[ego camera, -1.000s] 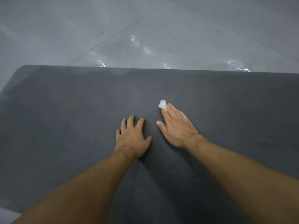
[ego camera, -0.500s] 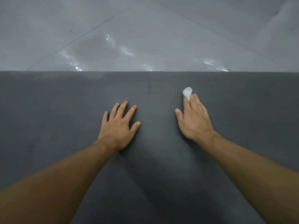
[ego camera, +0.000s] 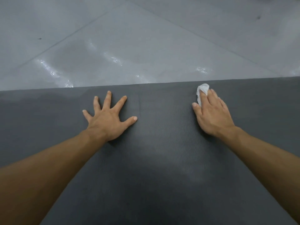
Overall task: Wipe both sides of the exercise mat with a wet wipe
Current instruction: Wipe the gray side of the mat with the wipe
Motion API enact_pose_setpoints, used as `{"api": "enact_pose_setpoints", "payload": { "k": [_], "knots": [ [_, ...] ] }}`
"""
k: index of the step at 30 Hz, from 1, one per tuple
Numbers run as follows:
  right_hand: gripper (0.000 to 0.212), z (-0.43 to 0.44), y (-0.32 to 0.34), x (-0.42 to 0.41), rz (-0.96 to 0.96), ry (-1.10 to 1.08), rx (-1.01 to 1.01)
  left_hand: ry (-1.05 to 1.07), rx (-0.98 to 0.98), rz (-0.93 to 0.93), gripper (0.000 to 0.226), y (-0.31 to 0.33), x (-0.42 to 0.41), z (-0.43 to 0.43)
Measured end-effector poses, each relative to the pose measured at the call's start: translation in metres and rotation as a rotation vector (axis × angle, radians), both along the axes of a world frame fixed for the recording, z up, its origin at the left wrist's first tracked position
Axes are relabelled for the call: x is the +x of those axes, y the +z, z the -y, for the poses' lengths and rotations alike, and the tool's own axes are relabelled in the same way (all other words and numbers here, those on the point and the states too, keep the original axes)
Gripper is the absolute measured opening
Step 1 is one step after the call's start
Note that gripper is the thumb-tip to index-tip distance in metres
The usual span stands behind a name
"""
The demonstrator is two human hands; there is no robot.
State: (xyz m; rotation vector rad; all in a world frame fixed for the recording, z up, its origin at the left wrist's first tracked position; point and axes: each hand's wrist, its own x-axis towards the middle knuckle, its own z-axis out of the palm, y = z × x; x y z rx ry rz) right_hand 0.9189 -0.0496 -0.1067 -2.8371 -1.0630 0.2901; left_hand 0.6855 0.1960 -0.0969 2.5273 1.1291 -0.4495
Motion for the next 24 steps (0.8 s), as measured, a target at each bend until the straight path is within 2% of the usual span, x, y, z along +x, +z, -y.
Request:
{"api": "enact_pose_setpoints", "payload": {
  "k": [6,11,14,20,24],
  "knots": [
    [0.077,-0.047,0.002,0.0,-0.113,-0.107,0.077,0.043,-0.158,-0.052,0.099,-0.005,0.004,-0.008],
    [0.078,-0.091,0.004,-0.042,-0.161,0.172,0.097,0.051,-0.155,-0.061,0.098,-0.004,0.006,-0.007],
    [0.077,-0.085,0.003,-0.043,-0.123,0.251,0.064,0.053,-0.151,-0.058,0.098,-0.004,0.006,-0.006],
    [0.073,-0.04,0.0,0.005,-0.046,0.021,0.021,0.049,-0.175,-0.067,0.096,-0.001,0.008,-0.007],
    [0.088,-0.029,0.0,0.018,-0.025,-0.155,0.033,0.042,-0.185,-0.076,0.097,0.0,0.009,-0.007]
  ]
}}
